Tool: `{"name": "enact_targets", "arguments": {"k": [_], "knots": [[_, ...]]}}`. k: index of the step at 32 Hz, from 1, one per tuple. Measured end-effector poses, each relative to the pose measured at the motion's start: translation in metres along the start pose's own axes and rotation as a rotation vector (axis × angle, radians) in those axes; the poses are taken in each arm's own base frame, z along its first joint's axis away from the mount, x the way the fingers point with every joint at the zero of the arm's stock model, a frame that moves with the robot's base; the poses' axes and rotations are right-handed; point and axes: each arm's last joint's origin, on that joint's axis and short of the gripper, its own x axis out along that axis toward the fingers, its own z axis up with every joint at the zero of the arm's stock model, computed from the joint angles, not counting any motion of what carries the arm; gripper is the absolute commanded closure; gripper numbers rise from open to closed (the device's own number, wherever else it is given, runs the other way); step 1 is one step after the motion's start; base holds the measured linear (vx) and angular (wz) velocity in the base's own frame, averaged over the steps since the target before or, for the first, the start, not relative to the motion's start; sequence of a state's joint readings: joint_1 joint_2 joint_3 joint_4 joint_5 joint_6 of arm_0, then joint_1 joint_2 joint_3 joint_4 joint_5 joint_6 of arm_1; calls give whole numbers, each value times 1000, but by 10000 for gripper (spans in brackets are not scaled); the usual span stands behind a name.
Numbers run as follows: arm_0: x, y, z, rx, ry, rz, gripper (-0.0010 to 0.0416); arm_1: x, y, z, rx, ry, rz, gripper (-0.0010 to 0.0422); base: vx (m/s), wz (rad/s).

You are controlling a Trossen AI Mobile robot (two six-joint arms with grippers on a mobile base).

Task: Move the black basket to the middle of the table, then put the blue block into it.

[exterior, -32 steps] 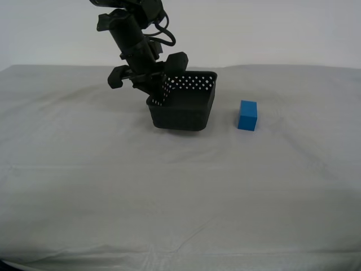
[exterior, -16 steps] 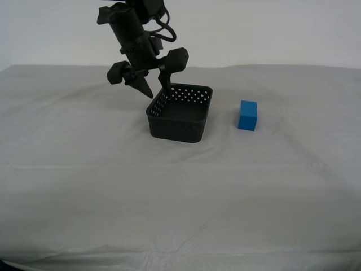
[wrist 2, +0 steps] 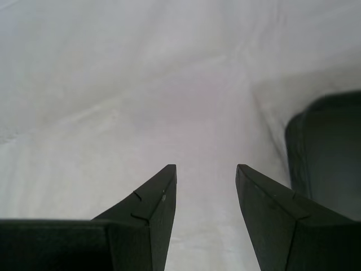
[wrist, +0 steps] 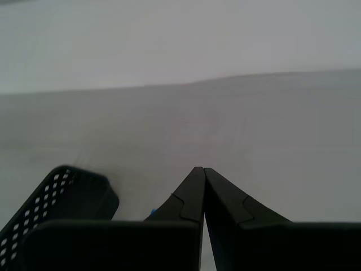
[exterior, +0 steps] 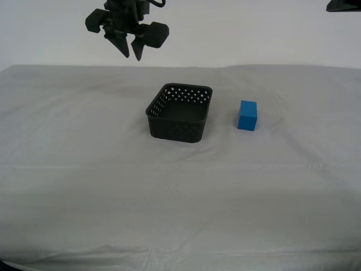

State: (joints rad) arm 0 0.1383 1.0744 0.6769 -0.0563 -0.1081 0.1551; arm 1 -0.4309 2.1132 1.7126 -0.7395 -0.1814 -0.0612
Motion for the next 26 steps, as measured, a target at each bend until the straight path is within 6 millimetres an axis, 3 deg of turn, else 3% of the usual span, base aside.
{"name": "enact_targets", "arguments": {"k": [2, 5, 7, 11, 15, 17, 18, 24, 26], "knots": [[2, 4, 6, 10, 56, 4, 405, -1, 9, 2, -12, -7, 13, 273, 0, 0], [23, 11, 30, 57, 218, -11, 405, -2, 43, 1, -68, 8, 53, 273, 0, 0], [39, 10, 31, 62, 276, -20, 405, -2, 53, 0, -85, 13, 49, 273, 0, 0], [75, 15, 11, 63, 403, 30, 376, -1, 69, -1, -102, 17, 65, 273, 0, 0], [97, 19, -6, 49, 463, 19, 313, 0, 78, -1, -99, 16, 74, 273, 0, 0], [104, 19, -9, 57, 474, 9, 265, 0, 85, -1, -107, 14, 82, 273, 0, 0], [111, 19, -11, 71, 495, -1, 222, 1, 89, 0, -116, -5, 86, 273, 0, 0], [123, 40, -25, 32, 568, 43, 110, 5, 115, -3, -153, -24, 114, 273, 0, 0], [123, 49, -28, 22, 573, 35, 91, 8, 123, -6, -169, -17, 124, 273, 0, 0]]}}
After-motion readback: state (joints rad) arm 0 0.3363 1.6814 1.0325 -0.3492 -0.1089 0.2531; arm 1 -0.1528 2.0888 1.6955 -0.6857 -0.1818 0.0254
